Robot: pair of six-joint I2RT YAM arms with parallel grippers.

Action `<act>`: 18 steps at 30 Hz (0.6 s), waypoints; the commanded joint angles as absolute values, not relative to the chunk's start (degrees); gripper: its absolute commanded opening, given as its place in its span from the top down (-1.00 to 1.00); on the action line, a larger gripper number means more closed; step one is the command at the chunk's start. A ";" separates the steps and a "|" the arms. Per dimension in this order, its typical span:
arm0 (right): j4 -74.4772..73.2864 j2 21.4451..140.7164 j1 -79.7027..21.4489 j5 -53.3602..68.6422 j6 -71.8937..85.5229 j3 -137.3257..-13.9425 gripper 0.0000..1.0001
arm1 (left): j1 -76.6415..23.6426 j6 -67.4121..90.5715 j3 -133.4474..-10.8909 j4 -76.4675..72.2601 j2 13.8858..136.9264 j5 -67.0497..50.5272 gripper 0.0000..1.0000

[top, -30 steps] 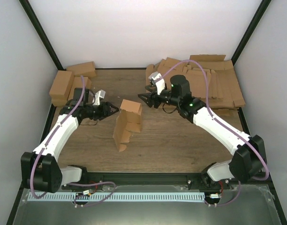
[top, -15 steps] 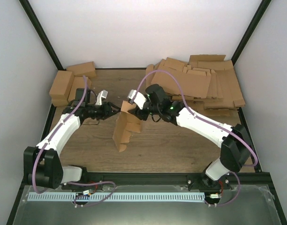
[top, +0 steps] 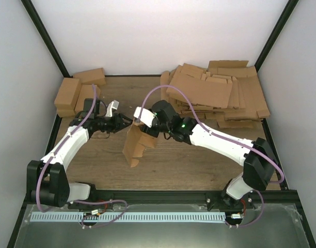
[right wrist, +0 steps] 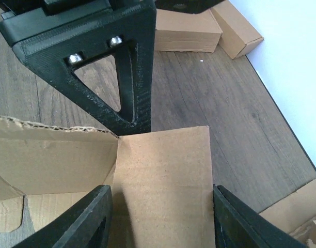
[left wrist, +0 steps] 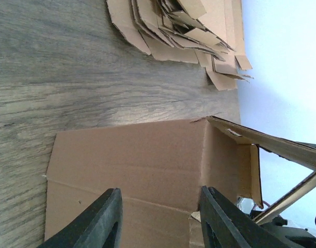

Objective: Fold the paper box

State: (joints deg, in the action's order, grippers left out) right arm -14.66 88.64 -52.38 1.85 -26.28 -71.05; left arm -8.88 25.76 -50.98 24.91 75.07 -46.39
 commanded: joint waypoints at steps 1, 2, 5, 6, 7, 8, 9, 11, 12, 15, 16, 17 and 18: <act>-12.63 86.51 -53.69 -1.13 -27.04 -70.18 -0.07 | -8.87 25.64 -49.68 23.40 74.95 -46.99 0.12; -12.38 85.89 -53.66 -0.44 -26.58 -69.82 -0.08 | -8.88 25.61 -49.58 23.38 74.89 -47.00 0.12; -11.66 83.74 -53.70 0.62 -25.52 -68.82 -0.07 | -8.88 25.50 -49.42 23.31 74.80 -46.98 0.12; -11.60 83.23 -53.70 0.76 -25.23 -68.63 -0.06 | -8.89 25.56 -49.44 23.29 74.80 -47.06 0.12; -11.62 82.90 -53.70 0.74 -24.95 -68.50 -0.04 | -8.94 25.54 -49.39 23.25 74.82 -47.04 0.12; -11.71 82.62 -53.66 0.71 -24.70 -68.46 -0.01 | -8.91 25.59 -49.31 23.21 74.74 -47.10 0.12; -11.85 82.47 -53.68 0.56 -24.43 -68.39 0.01 | -8.96 25.66 -49.26 23.18 74.69 -47.09 0.12; -12.60 82.41 -53.70 0.65 -24.00 -68.46 0.10 | -8.96 25.62 -49.07 23.03 74.58 -47.15 0.12; -12.96 82.50 -53.70 0.70 -23.80 -68.53 0.14 | -8.91 25.74 -49.10 23.03 74.54 -47.17 0.12; -14.01 83.15 -53.70 1.06 -23.07 -68.77 0.27 | -8.96 25.79 -48.90 23.03 74.36 -47.20 0.12; -14.24 83.43 -53.69 1.20 -22.95 -68.77 0.30 | -8.96 25.91 -48.86 22.90 74.31 -47.21 0.12; -14.48 83.64 -53.70 1.34 -22.74 -68.72 0.31 | -8.94 26.00 -48.76 22.80 74.30 -47.24 0.12; -14.62 83.87 -53.70 1.40 -22.63 -68.66 0.32 | -8.96 26.09 -48.69 22.77 74.19 -47.33 0.12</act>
